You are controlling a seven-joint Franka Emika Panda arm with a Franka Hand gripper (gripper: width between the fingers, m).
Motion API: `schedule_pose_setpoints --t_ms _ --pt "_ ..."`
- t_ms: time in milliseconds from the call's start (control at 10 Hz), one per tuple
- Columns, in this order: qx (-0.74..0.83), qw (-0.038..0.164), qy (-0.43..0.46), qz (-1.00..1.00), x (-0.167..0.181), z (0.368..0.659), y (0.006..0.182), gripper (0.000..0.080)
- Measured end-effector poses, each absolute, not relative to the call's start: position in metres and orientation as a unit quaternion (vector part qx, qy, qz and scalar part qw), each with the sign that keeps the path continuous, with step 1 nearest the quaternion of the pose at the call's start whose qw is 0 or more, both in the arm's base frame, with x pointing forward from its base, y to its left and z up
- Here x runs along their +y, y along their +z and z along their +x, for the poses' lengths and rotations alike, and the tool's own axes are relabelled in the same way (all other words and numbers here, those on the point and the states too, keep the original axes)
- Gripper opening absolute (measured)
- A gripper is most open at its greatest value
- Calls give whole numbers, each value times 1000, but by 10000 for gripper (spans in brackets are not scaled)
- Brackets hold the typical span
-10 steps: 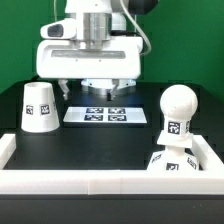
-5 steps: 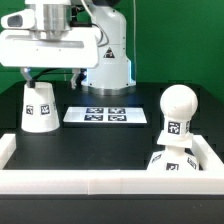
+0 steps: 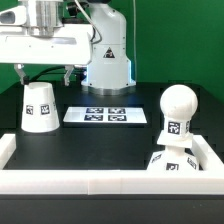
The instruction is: Assemble lamp
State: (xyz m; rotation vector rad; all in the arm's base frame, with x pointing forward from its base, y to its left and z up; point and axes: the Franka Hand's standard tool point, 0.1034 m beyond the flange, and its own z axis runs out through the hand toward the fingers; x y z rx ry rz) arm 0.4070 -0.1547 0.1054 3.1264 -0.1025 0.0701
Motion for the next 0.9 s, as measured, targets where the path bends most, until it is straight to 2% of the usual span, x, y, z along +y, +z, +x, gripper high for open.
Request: schedule_pose_setpoints --t_ms 300,900 --pt "-73 -1 22 997 -141 389 111 698" --pt "-59 5 17 998 -142 372 83 698"
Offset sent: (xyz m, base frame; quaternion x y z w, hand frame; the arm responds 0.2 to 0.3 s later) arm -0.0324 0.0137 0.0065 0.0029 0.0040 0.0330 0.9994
